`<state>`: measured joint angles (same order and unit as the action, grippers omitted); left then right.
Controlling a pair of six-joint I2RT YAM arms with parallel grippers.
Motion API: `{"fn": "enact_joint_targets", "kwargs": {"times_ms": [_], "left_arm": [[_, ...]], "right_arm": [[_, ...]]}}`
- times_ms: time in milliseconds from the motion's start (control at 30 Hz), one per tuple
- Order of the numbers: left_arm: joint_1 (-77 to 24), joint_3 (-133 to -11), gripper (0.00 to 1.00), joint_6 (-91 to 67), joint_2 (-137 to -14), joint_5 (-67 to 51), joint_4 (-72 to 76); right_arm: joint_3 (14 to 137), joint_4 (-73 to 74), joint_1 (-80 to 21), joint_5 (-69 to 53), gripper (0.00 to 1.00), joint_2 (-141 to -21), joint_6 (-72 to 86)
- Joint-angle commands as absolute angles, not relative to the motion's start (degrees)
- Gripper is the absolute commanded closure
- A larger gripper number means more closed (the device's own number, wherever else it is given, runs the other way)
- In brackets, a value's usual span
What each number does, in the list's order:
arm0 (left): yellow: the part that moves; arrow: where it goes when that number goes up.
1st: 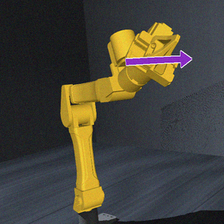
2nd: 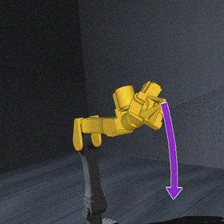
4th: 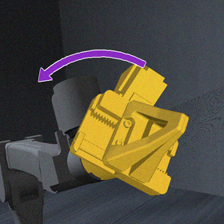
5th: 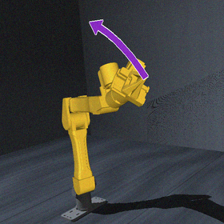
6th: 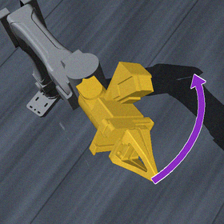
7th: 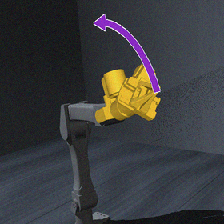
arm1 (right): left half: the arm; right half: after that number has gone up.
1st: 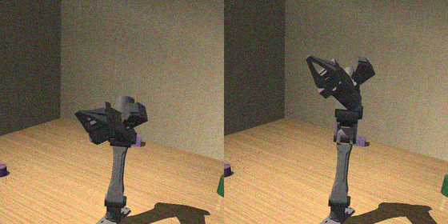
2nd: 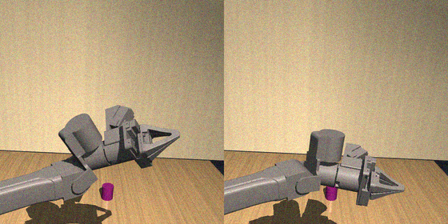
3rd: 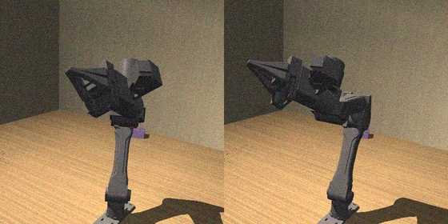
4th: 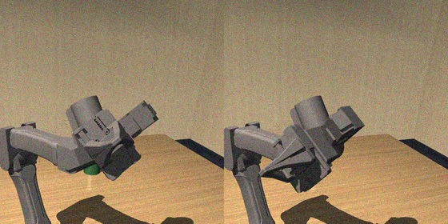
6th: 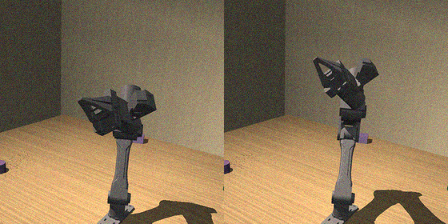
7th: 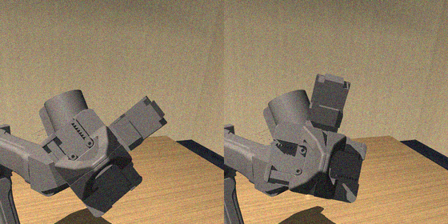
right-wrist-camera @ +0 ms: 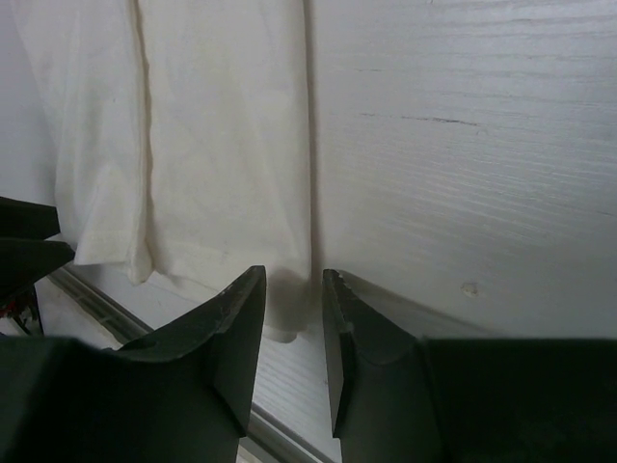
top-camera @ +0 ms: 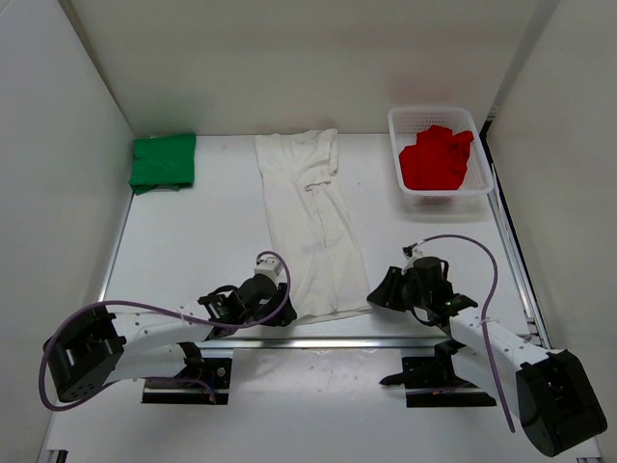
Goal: Fold and stack the t-shirts
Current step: Grab the bottom of the folded rectangular tshirt with both arms
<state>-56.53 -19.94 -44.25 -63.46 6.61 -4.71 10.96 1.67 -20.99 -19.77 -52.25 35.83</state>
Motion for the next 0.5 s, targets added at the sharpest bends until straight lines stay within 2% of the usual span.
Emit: {"fn": "enact_joint_targets", "kwargs": {"times_ms": [0, 100, 133, 333, 367, 400, 467], "left_arm": [[-56.60, -18.11, 0.47, -47.02, -63.11, 4.49, -0.97], [-56.42, -17.14, 0.58, -47.90, -63.11, 3.69, -0.70], [-56.60, -16.79, 0.65, -48.34, -63.11, 3.26, -1.14], [-57.74, -13.89, 0.86, -51.23, -61.70, 2.63, 4.30], [-58.01, -13.71, 0.95, -51.33, -61.70, 3.16, 4.31], [-58.36, -13.80, 1.00, -52.37, -61.09, 3.43, 3.52], [-58.88, -12.92, 1.00, -52.47, -58.03, 4.22, 0.46]], "right_arm": [[8.88, 1.94, -21.97, -19.86, 0.71, -52.03, 35.59], [8.61, 1.14, -23.46, -20.56, 0.78, -53.17, 36.03], [8.96, 0.97, -24.16, -20.48, 0.79, -53.43, 36.21], [8.88, 0.88, -24.52, -21.35, 1.00, -52.21, 37.35], [8.96, 1.14, -24.70, -21.01, 1.00, -51.68, 37.18], [8.88, 2.19, -25.22, -20.14, 1.00, -50.98, 37.26], [8.79, 4.30, -27.32, -18.46, 1.00, -48.88, 38.66]]}}
